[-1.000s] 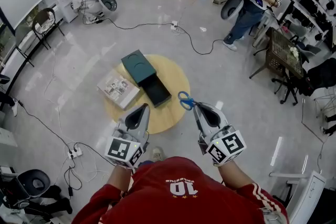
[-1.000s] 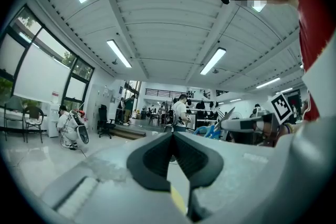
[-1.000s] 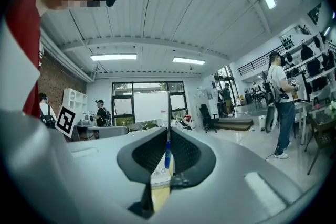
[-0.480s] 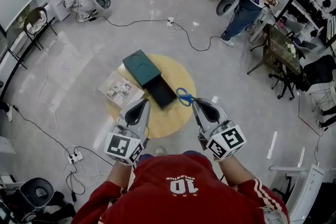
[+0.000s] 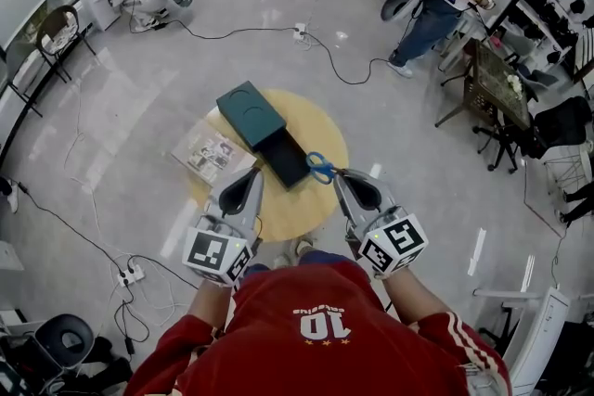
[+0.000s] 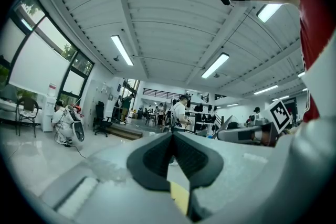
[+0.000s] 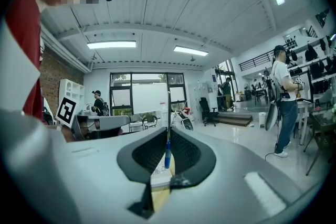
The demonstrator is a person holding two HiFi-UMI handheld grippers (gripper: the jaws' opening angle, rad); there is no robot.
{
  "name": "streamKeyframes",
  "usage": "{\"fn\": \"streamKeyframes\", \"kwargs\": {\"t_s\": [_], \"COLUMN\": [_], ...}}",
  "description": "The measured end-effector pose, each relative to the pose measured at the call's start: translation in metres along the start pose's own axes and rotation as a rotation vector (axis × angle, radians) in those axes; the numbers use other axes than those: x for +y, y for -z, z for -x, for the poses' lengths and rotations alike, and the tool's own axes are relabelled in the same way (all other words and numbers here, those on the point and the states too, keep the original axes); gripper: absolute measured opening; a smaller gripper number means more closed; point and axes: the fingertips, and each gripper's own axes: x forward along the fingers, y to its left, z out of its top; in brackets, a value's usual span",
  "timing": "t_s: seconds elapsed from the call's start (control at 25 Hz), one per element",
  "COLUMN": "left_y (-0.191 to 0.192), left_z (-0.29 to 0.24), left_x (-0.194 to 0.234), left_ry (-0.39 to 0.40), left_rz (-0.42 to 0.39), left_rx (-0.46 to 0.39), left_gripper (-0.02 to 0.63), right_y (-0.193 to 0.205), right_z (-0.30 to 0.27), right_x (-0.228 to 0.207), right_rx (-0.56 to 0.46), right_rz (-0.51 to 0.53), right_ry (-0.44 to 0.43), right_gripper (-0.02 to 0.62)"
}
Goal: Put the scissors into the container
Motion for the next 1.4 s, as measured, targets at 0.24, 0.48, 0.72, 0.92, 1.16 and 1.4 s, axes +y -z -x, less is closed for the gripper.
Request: {"fn": "streamKeyframes", "kwargs": {"t_s": [0.24,0.48,0.72,0.92,1.16,1.4], "left_y": [-0.002,0.004,0.008,0.016,0.029,0.041], "left_z": [-0.007,-0.012,-0.032,-0.045,-0.061,-0.069], "left_x": [0.006,0.021,0.039,0.061,0.078,0.083], "left_ry": [-0.02,-0.059,-0.08,-0.102,-0.134,-0.146], "left_rz": [-0.007,0.002,0.009,0.019,0.041,0.055], "left_rx": [-0.004,0.013,0.033,0.063,0.101,0.132], "left_gripper": [0.002,0.002,0.002,0.002,0.002,0.002], "right_y": [0.011,0.03,0.055,0.094,0.147,0.198], "right_z": [-0.01,-0.034,-0.076,-0.117,-0.15,-0.168], "right_x": [-0.022,-0.034,-0.046,-0.057,-0.081,-0.088], "right_rx": [0.026,0.074,0.132,0.213,0.292,0.338], "right_rz": [-0.006,-0.04,-0.13,-0.21,-0.387,-0.5], "right_ry": [0.009,-0.022,-0.08,-0.105,-0.049,0.013], "right_gripper": [0.02,0.021,0.021,0.021,0.021,0.021]}}
